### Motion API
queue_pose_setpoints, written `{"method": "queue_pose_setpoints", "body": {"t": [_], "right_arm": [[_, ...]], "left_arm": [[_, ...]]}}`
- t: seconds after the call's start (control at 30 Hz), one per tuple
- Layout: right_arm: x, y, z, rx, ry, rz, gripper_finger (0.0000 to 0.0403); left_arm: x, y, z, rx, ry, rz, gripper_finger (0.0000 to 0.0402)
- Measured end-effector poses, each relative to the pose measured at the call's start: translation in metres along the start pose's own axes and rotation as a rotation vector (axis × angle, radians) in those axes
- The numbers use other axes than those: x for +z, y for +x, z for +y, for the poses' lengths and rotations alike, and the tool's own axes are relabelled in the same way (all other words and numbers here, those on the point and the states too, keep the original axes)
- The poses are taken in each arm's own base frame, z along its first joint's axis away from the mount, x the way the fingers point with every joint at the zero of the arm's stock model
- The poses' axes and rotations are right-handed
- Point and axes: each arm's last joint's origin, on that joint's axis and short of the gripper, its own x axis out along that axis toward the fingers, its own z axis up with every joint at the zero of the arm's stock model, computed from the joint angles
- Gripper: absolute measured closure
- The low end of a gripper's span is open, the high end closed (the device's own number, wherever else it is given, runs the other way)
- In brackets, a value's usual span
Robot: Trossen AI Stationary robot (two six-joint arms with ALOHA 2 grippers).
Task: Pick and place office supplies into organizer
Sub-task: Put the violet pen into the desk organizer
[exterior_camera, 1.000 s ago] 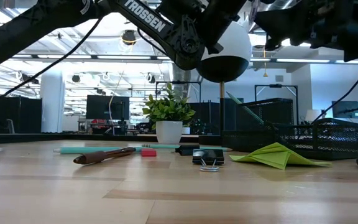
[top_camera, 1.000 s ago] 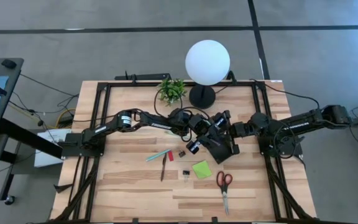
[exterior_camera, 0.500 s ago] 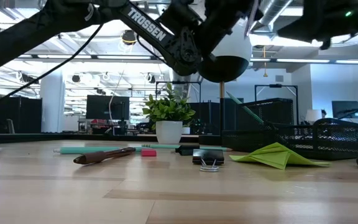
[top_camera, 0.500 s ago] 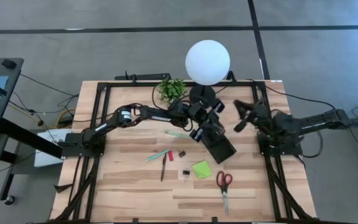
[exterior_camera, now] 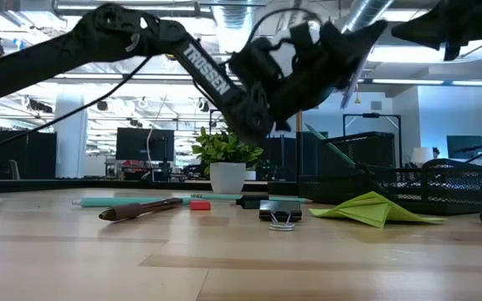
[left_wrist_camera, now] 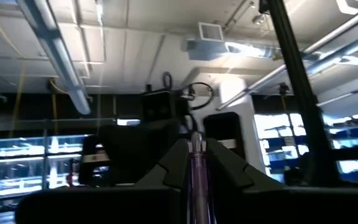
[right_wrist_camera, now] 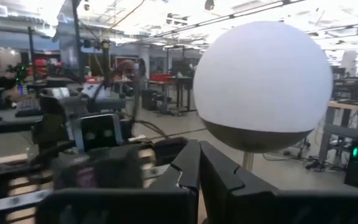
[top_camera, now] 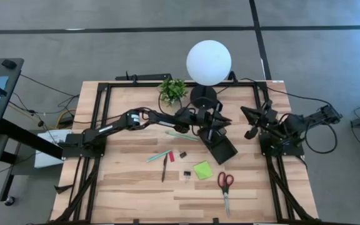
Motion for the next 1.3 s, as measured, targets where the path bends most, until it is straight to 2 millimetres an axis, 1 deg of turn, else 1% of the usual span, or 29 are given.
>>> {"method": "queue_pose_setpoints", "body": {"t": [0.07,0.17,0.3,0.37,0.5,0.7,0.87,1.1,1.3], "right_arm": [[0.000,-0.001,0.001,0.011,-0.002,0.002,0.0402],[0.000,-0.002,0.002,0.027,0.000,0.002,0.0402],[0.000,-0.003,0.004,0.055,0.004,0.000,0.0402],[0.000,-0.004,0.005,0.069,0.006,-0.002,0.0402],[0.001,-0.006,0.007,0.098,0.010,-0.004,0.0402],[0.001,-0.008,0.009,0.131,0.016,-0.006,0.0402],[0.001,-0.008,0.009,0.128,0.016,-0.006,0.0402],[0.001,-0.008,0.009,0.128,0.016,-0.006,0.0402],[0.001,-0.008,0.009,0.128,0.016,-0.006,0.0402]], "left_arm": [[-0.001,-0.002,0.000,0.027,0.010,-0.019,0.0378],[-0.009,-0.001,-0.008,0.087,0.047,-0.009,0.0378],[-0.019,0.000,-0.013,0.116,0.101,0.070,0.0376],[-0.020,0.001,-0.015,0.137,0.115,0.079,0.0376],[-0.024,0.002,-0.013,0.261,0.134,0.119,0.0377],[-0.025,0.001,-0.014,0.245,0.191,0.133,0.0376],[-0.035,-0.001,-0.013,0.252,0.176,0.234,0.0376],[-0.039,-0.003,-0.010,0.251,0.221,0.289,0.0361],[-0.043,-0.006,-0.004,0.270,0.147,0.335,0.0348]]}}
